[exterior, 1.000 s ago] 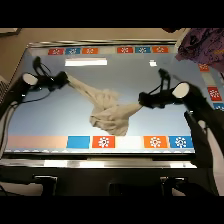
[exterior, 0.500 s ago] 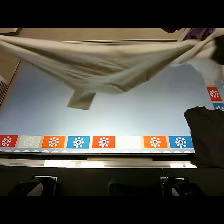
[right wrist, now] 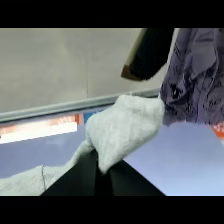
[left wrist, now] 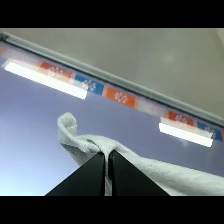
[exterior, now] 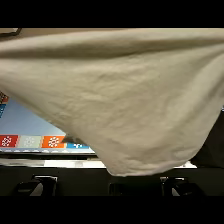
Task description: Fold the clothes and pants, and hang the long-sleeved shirts on hangers.
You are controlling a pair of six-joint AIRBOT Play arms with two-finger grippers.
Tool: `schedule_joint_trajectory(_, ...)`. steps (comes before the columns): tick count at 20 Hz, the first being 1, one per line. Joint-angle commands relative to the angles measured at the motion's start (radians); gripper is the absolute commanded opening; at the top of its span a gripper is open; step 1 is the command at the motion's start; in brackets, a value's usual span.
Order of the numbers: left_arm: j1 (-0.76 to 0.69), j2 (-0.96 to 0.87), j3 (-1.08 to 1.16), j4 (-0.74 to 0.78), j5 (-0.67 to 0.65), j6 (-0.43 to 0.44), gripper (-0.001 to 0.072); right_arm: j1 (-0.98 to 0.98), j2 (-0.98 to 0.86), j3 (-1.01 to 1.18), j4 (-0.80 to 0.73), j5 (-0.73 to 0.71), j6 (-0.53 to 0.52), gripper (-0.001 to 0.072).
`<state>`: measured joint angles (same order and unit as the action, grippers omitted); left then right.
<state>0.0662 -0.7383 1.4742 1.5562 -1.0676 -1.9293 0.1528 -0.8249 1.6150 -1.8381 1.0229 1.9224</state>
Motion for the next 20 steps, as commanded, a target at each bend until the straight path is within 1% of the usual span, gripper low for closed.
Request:
schedule_joint_trajectory(1, 0.001, -0.074, -0.164, 0.008, 0.01, -0.002, 0.0016, -0.001, -0.279, 0.001, 0.015, 0.023, 0.109, 0.0039)
schedule_joint_trajectory(3, 0.001, -0.162, -0.287, 0.007, 0.105, -0.002, 0.0016, -0.001, -0.481, 0.001, 0.121, 0.022, 0.117, 0.0039)
schedule_joint_trajectory(6, 0.001, -0.337, -0.423, 0.005, 0.301, -0.002, 0.0016, -0.001, -0.75, 0.001, 0.351, 0.021, 0.116, 0.0048)
schedule_joint_trajectory(7, 0.001, -0.402, -0.443, 0.005, 0.35, -0.001, 0.0016, -0.001, -0.815, 0.001, 0.416, 0.018, 0.116, 0.0097)
schedule_joint_trajectory(8, 0.001, -0.476, -0.447, 0.004, 0.375, -0.002, 0.0016, -0.001, -0.872, 0.001, 0.479, 0.014, 0.116, 0.0126)
schedule_joint_trajectory(9, 0.001, -0.544, -0.444, -0.001, 0.386, -0.002, 0.0016, 0.0, -0.912, 0.001, 0.522, 0.007, 0.116, 0.0142)
schedule_joint_trajectory(10, 0.001, -0.597, -0.439, -0.012, 0.388, -0.002, 0.0016, -0.001, -0.942, 0.001, 0.558, 0.002, 0.116, 0.0145)
schedule_joint_trajectory(12, 0.001, -0.666, -0.429, -0.051, 0.388, -0.002, 0.0016, -0.001, -0.96, 0.001, 0.594, 0.0, 0.116, 0.0158)
schedule_joint_trajectory(13, 0.001, -0.68, -0.429, -0.067, 0.39, -0.002, 0.0016, -0.001, -0.952, 0.001, 0.597, 0.008, 0.111, 0.0208)
schedule_joint_trajectory(14, 0.001, -0.682, -0.429, -0.069, 0.389, -0.002, 0.0016, -0.008, -0.933, 0.001, 0.599, 0.025, 0.085, 0.0371)
schedule_joint_trajectory(15, 0.001, -0.678, -0.429, -0.069, 0.387, -0.001, 0.0016, -0.021, -0.909, 0.001, 0.609, 0.052, 0.042, 0.0513)
schedule_joint_trajectory(16, 0.003, -0.669, -0.429, -0.068, 0.38, -0.001, 0.0016, -0.043, -0.873, 0.001, 0.63, 0.098, -0.022, 0.0544)
schedule_joint_trajectory(19, 0.015, -0.645, -0.414, -0.068, 0.316, -0.001, 0.0016, -0.153, -0.738, 0.0, 0.63, 0.287, -0.179, 0.0546)
schedule_joint_trajectory(20, 0.019, -0.642, -0.404, -0.068, 0.286, -0.001, 0.0016, -0.2, -0.688, -0.014, 0.612, 0.343, -0.203, 0.0546)
